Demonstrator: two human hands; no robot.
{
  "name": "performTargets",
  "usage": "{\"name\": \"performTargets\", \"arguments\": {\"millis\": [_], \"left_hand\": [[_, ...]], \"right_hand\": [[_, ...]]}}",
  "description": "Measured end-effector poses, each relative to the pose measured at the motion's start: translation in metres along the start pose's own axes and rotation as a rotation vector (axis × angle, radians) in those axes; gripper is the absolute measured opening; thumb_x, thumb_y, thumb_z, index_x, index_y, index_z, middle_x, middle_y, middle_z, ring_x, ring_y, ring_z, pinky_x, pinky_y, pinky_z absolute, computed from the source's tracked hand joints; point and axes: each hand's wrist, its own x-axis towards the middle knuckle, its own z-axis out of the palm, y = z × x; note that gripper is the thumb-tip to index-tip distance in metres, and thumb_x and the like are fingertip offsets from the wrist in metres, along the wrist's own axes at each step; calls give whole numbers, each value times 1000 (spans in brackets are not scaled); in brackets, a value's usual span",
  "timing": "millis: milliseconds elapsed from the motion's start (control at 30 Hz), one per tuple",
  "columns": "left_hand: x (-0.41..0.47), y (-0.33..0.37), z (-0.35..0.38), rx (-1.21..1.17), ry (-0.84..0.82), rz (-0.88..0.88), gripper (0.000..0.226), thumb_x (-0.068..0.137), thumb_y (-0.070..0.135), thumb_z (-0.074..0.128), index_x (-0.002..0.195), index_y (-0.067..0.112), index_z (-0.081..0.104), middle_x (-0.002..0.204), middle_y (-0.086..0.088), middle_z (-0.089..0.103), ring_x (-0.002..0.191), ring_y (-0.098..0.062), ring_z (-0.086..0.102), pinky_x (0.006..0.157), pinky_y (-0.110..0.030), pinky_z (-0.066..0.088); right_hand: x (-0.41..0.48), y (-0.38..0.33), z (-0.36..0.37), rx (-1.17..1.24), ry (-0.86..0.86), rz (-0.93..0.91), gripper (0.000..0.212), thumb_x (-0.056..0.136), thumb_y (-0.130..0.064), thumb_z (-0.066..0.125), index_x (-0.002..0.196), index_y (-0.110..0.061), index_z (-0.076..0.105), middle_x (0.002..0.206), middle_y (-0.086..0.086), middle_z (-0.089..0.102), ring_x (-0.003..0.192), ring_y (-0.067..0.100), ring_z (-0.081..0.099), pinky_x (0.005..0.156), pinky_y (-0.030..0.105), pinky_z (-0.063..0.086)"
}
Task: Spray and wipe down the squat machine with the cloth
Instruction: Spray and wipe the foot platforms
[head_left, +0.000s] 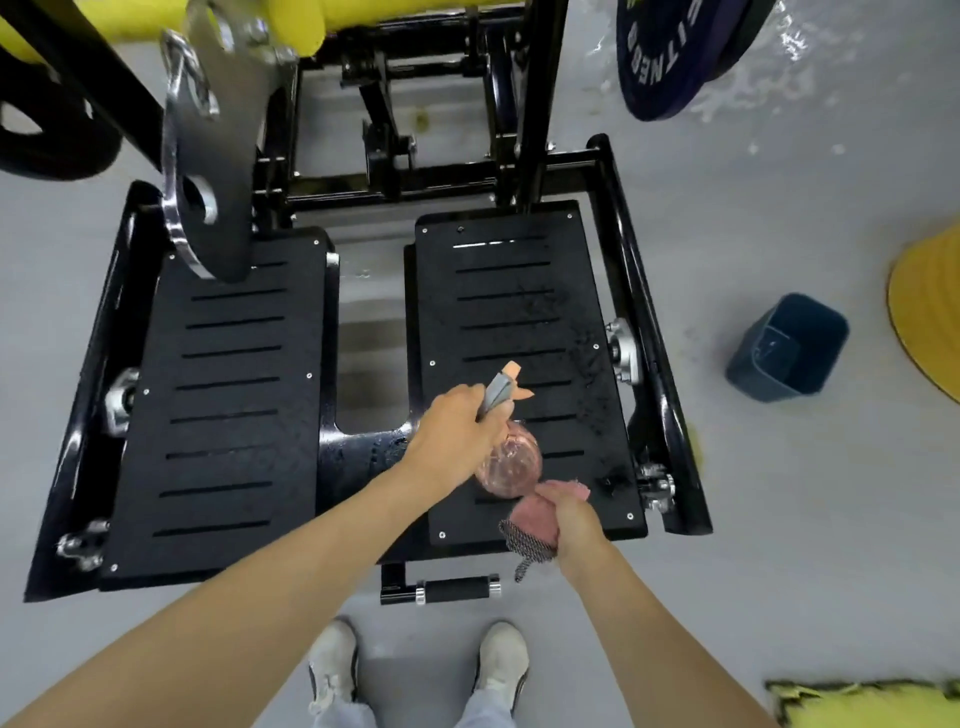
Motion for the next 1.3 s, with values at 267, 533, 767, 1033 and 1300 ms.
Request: {"name": "performTargets", "arguments": {"millis": [267,533,767,1033,1300], "left_hand": [[-9,27,21,-3,-53,83,31,96,45,44,87,20,60,69,8,51,64,-11,49,59,-26,38],[-50,31,73,-352,-570,35,74,85,29,64,135,67,23,102,4,63,101,-9,59,93,-38,52],[-62,4,101,-236,-596,30,93,62,38,80,130,68,24,115,-2,48,100,-19,57,90,-40,52],[-50,2,111,-286,-458,-167,19,74,8,63,86,18,54,81,0,44,66,-14,45,62,-26,40],[-38,-8,123,-233,-563,-334,40,61,12,61,99,27,61,80,13,59,69,-9,56,67,-28,50]], "right_hand": [[0,9,-9,260,-13,61,50,93,-58,43,108,-16,64,105,13,68,99,31,65,99,45,48],[-8,60,-35,382,53,234,56,97,-47,37,96,-2,71,90,23,71,88,39,68,85,51,54],[-6,100,-47,369,-27,340,56,94,-47,43,109,1,67,99,23,70,92,39,69,82,47,55],[-12,106,-37,197,-54,395,43,89,-33,44,103,-2,71,91,21,73,84,35,71,82,45,56],[-13,114,-32,67,-26,441,39,93,-28,42,92,-4,73,88,17,73,88,31,71,84,39,56]]}}
